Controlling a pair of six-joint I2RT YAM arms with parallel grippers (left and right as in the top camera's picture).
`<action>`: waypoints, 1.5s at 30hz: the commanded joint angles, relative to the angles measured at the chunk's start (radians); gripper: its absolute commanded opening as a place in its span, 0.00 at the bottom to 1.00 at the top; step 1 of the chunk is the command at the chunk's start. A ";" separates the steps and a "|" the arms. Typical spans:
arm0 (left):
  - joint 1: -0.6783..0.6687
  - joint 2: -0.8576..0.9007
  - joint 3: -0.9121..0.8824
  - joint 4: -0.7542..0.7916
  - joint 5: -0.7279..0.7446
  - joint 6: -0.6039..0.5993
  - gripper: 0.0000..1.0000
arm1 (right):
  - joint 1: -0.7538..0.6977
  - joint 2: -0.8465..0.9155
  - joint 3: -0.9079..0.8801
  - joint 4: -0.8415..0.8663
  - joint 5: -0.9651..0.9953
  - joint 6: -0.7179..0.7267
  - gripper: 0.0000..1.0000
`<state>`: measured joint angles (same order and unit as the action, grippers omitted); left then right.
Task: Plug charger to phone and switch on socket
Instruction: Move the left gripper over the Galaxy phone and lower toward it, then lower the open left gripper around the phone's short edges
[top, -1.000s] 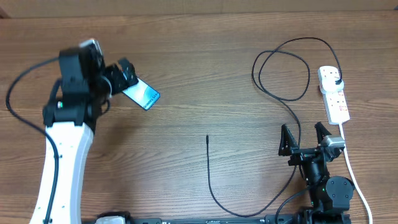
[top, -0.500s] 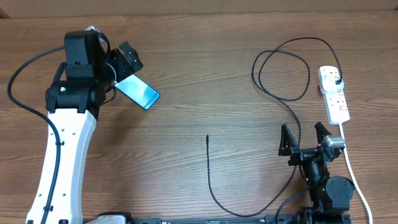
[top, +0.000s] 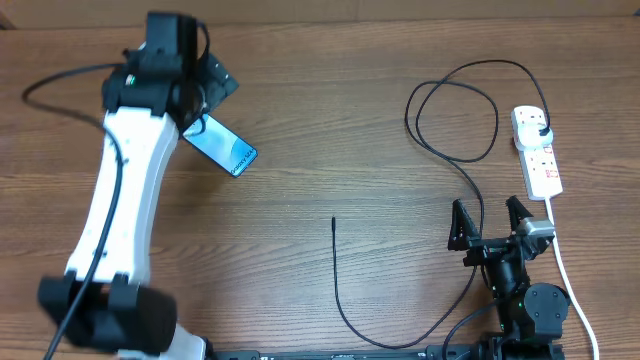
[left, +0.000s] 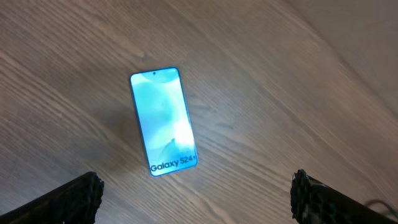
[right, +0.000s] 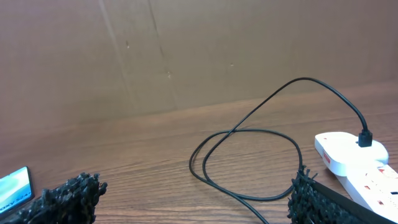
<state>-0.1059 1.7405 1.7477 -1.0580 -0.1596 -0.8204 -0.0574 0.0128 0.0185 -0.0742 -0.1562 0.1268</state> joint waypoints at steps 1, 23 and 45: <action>-0.019 0.092 0.099 -0.030 -0.055 -0.049 1.00 | 0.002 -0.010 -0.011 0.004 0.006 0.004 1.00; -0.040 0.455 0.129 0.006 -0.041 -0.154 1.00 | 0.002 -0.010 -0.011 0.004 0.006 0.004 1.00; -0.012 0.478 0.126 -0.022 0.026 -0.258 1.00 | 0.002 -0.010 -0.011 0.004 0.006 0.004 1.00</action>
<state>-0.1345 2.2108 1.8530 -1.0767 -0.1417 -1.0531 -0.0574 0.0128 0.0185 -0.0746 -0.1562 0.1272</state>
